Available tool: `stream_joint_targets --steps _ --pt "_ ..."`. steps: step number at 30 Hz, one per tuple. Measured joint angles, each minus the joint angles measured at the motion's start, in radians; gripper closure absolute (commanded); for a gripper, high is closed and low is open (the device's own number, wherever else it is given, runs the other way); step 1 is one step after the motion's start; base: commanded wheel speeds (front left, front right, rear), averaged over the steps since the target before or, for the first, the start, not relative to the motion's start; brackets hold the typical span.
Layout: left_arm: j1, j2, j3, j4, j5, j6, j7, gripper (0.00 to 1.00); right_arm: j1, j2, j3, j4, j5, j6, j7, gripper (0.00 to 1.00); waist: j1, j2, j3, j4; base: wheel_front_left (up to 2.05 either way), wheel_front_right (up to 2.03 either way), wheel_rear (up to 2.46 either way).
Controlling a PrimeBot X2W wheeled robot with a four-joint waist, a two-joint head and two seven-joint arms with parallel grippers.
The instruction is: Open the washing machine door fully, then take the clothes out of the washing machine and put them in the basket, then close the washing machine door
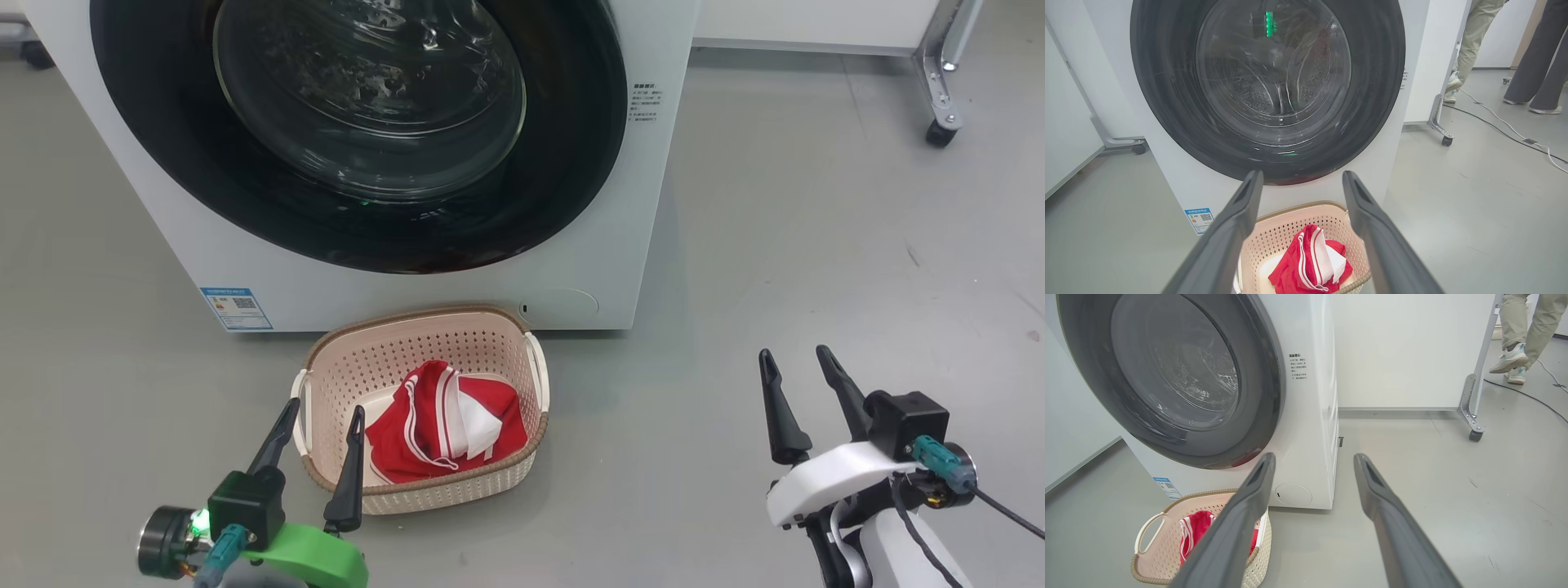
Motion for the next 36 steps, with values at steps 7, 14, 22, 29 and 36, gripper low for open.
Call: stream_joint_targets --steps 7,14,22,29,36 --pt "0.031 0.004 0.003 0.000 -0.005 0.001 0.009 0.00 0.072 0.004 0.014 -0.029 -0.002 0.000 0.000 0.00 0.0000 0.0000 -0.029 -0.014 0.00 0.00 0.00" --pt "0.051 0.008 0.007 -0.008 -0.011 0.002 0.022 0.00 0.113 0.009 0.016 -0.066 -0.002 -0.009 0.000 0.00 0.0000 0.0000 -0.049 -0.029 0.00 0.00 0.00" --pt "0.064 0.009 0.009 -0.017 -0.013 0.003 0.034 0.00 0.136 0.010 0.016 -0.100 -0.002 -0.018 0.000 0.00 0.0000 0.0000 -0.053 -0.036 0.00 0.00 0.00" --pt "0.067 0.010 0.010 -0.031 -0.018 0.011 0.042 0.00 0.156 0.010 0.022 -0.121 -0.002 -0.019 0.000 0.00 0.0000 0.0000 -0.055 -0.039 0.00 0.00 0.00" --pt "0.071 0.010 0.009 -0.039 -0.018 0.011 0.043 0.00 0.166 0.011 0.026 -0.137 -0.002 -0.019 0.000 0.00 0.0000 0.0000 -0.055 -0.037 0.00 0.00 0.00"
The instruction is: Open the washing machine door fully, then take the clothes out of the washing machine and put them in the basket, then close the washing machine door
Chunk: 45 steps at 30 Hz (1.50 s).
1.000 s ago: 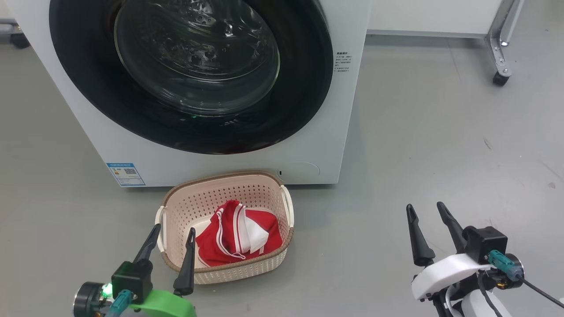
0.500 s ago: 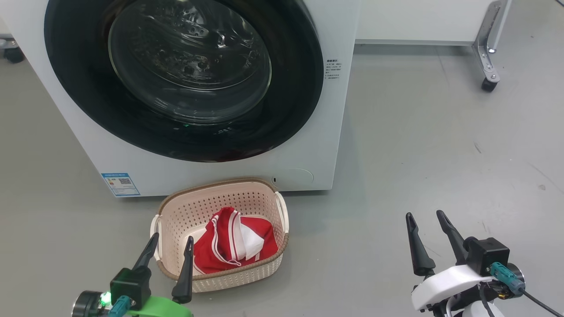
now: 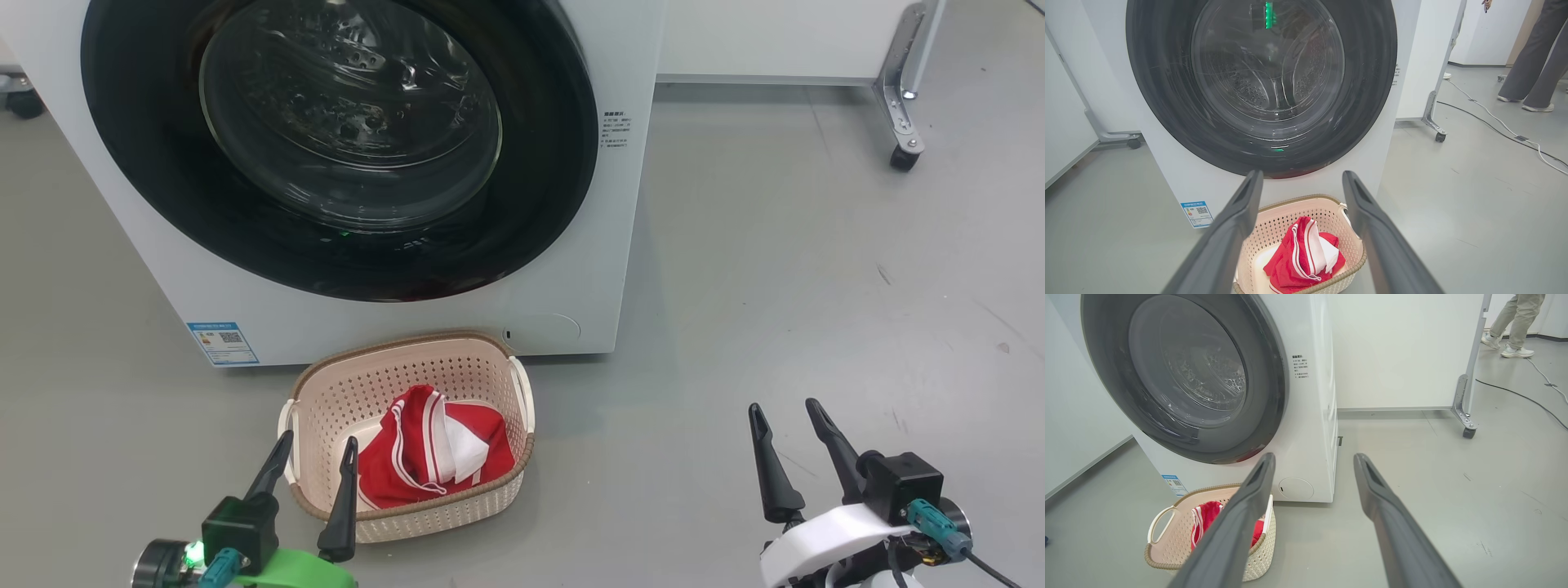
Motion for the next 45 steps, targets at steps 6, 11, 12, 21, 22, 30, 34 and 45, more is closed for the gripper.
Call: stream_joint_targets --steps 6,11,12,21,22,30,34,45 --pt "0.007 0.001 0.000 -0.006 0.000 0.001 0.008 0.00 0.006 0.000 0.002 -0.008 0.000 -0.008 0.000 0.00 0.0000 0.0000 0.001 0.000 0.00 0.00 0.00" --pt "0.010 0.001 0.000 -0.011 0.000 0.001 0.009 0.00 0.009 0.000 0.003 -0.014 0.000 -0.013 0.000 0.00 0.0000 0.0000 0.002 -0.001 0.00 0.00 0.00" --pt "0.011 0.001 0.000 -0.013 0.000 0.003 0.009 0.00 0.010 0.000 0.003 -0.015 0.000 -0.013 0.000 0.00 0.0000 0.0000 0.002 -0.001 0.00 0.00 0.00" --pt "0.012 0.001 0.000 -0.021 0.000 0.010 0.010 0.00 0.025 0.001 0.003 -0.018 0.000 -0.016 0.000 0.00 0.0000 0.0000 0.004 -0.001 0.00 0.00 0.00" --pt "0.012 0.001 0.000 -0.020 0.000 0.012 0.010 1.00 0.026 0.001 0.003 -0.019 0.000 -0.015 0.000 1.00 0.0000 0.0000 0.005 -0.001 0.00 0.00 0.00" --pt "0.047 -0.017 -0.013 0.069 0.000 0.011 0.010 1.00 0.073 0.016 0.007 0.066 0.001 -0.015 0.001 1.00 0.0000 0.0000 0.005 -0.001 0.00 0.00 0.00" --pt "0.058 -0.019 -0.011 0.078 -0.017 0.008 0.010 1.00 0.086 0.017 0.007 0.071 0.021 -0.015 0.006 1.00 0.0000 0.0000 0.005 -0.002 0.00 0.00 0.00" --pt "0.057 -0.021 0.019 0.075 -0.180 -0.010 0.039 1.00 0.086 0.017 -0.013 0.055 0.177 -0.006 0.029 1.00 0.0000 0.0000 0.005 -0.006 0.00 0.00 0.00"
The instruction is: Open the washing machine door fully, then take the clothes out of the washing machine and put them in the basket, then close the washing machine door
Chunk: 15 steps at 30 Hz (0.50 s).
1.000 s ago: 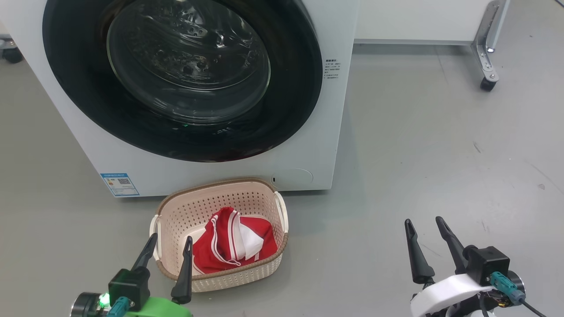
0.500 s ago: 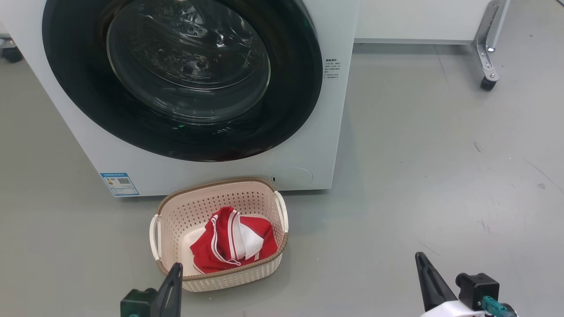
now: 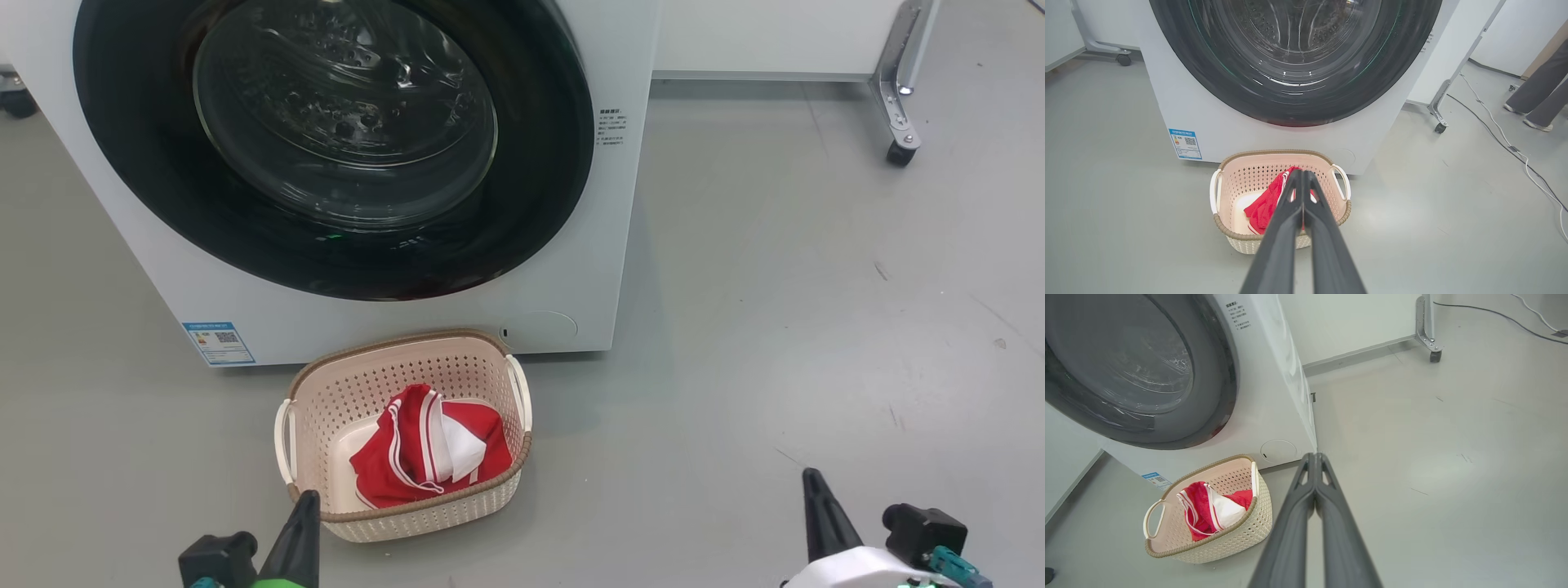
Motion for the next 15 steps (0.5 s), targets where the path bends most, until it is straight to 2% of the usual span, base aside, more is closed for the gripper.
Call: stream_joint_targets --steps 15 --pt "-0.005 -0.008 0.050 -0.006 -0.189 -0.022 0.042 1.00 -0.017 -0.002 -0.042 -0.018 0.193 0.001 0.053 1.00 0.0000 0.0000 0.001 -0.006 0.00 0.00 0.00"
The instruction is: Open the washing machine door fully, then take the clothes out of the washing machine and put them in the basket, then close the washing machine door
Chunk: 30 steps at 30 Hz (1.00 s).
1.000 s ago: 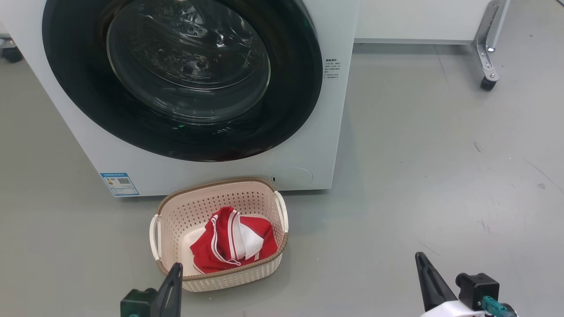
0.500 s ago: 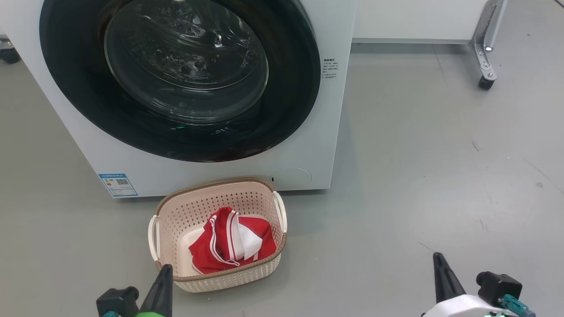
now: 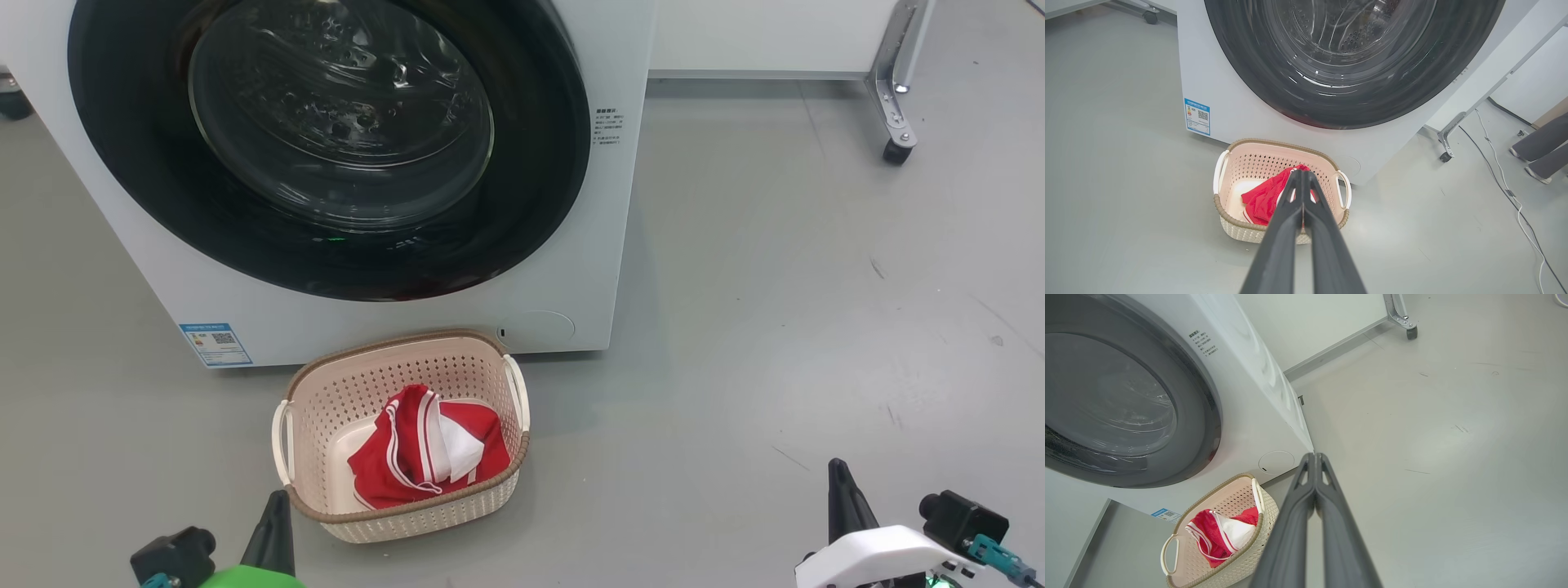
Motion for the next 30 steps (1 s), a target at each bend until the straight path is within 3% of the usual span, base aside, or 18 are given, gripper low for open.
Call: stream_joint_targets --steps 30 --pt "-0.051 -0.003 0.100 -0.002 -0.388 -0.048 0.088 1.00 -0.050 -0.016 -0.076 -0.023 0.397 0.017 0.097 1.00 0.0001 0.0000 0.001 -0.011 0.00 0.00 0.00"
